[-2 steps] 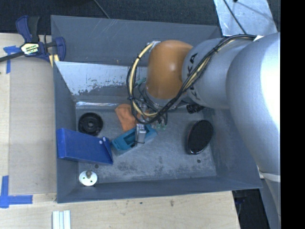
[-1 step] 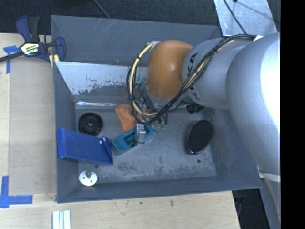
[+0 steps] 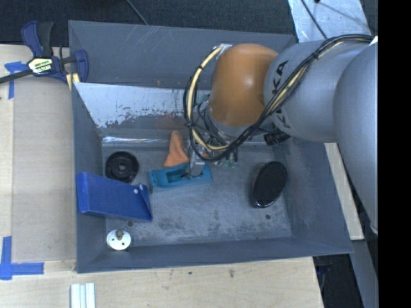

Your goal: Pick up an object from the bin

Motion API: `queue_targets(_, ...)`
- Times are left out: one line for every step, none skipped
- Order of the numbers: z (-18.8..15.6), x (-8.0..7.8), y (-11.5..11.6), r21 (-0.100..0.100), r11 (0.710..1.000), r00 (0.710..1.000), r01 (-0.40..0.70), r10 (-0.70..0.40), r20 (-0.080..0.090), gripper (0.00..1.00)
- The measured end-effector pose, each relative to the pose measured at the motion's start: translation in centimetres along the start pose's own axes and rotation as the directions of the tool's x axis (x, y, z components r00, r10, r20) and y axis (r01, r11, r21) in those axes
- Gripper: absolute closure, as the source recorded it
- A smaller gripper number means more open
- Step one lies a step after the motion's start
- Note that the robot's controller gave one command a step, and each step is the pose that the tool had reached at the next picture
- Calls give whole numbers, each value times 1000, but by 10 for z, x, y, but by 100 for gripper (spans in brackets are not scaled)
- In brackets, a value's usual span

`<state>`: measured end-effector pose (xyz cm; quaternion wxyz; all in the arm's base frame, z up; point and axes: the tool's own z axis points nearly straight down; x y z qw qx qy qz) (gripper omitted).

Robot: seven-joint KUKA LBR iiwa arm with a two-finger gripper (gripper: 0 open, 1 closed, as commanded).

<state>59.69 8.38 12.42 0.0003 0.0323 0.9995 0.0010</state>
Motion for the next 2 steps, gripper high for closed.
queue_targets(-67,12,20,3,999,999,-33,33,-1,100)
queue_targets(-129,-8,24,0,1000,1000,-18,18,1,100)
